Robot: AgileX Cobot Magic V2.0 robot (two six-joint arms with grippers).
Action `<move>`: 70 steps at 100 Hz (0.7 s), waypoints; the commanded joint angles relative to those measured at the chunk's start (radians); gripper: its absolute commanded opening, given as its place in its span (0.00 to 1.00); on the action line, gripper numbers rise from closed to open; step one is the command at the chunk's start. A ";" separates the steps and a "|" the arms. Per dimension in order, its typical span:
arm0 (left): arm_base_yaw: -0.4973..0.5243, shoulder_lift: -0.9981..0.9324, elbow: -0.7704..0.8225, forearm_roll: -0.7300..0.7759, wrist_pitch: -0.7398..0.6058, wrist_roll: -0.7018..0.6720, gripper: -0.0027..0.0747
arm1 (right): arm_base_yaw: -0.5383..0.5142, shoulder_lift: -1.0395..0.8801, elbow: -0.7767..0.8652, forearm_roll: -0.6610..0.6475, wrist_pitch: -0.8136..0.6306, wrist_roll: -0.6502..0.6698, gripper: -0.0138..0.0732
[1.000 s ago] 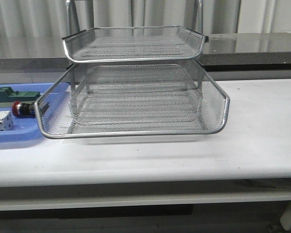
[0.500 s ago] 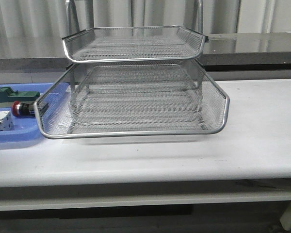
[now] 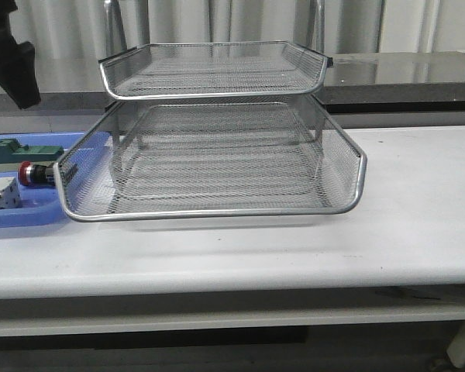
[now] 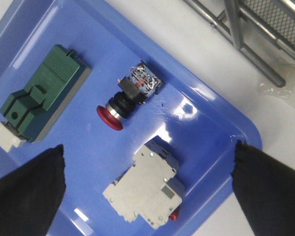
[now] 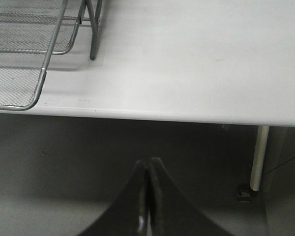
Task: Place button on rack with both arms
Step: 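Lower the left gripper into the blue tray and grasp the red-capped button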
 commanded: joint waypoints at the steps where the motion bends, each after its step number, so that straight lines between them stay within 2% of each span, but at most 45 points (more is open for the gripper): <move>1: -0.014 0.010 -0.088 0.008 -0.005 0.006 0.89 | 0.003 0.003 -0.033 -0.017 -0.058 0.000 0.08; 34: -0.016 0.193 -0.235 0.050 0.024 0.015 0.89 | 0.003 0.003 -0.033 -0.017 -0.058 0.000 0.08; 70: -0.016 0.283 -0.254 0.074 0.008 0.061 0.89 | 0.003 0.003 -0.033 -0.017 -0.058 0.000 0.08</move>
